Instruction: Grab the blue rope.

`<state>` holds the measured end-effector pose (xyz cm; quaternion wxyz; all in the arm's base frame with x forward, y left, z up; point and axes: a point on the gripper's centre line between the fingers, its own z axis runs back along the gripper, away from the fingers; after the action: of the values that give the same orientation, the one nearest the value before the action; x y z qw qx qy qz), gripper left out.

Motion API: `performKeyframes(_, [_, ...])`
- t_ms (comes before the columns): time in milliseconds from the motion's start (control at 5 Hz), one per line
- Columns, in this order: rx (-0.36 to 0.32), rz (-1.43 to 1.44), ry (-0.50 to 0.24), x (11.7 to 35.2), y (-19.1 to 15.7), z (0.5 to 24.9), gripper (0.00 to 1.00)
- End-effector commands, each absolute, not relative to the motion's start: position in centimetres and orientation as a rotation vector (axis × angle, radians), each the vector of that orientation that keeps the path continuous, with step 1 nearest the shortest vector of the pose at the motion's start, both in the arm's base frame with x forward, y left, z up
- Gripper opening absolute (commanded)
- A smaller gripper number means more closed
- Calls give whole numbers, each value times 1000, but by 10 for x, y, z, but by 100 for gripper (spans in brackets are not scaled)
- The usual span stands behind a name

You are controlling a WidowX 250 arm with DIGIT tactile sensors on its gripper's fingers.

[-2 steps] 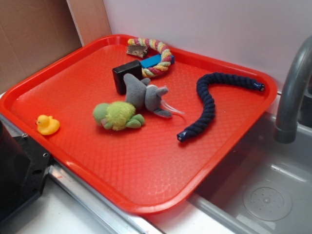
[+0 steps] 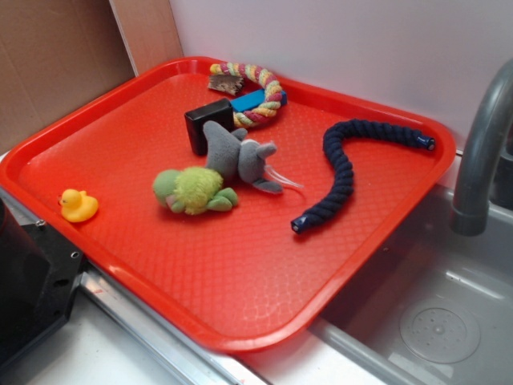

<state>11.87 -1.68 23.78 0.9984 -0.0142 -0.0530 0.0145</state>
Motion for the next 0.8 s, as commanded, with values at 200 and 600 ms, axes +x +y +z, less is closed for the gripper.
performKeyframes(200, [23,-174,-171,271,-57,102,100])
performKeyframes(600, [-37,-73,-211,343,-76,75,100])
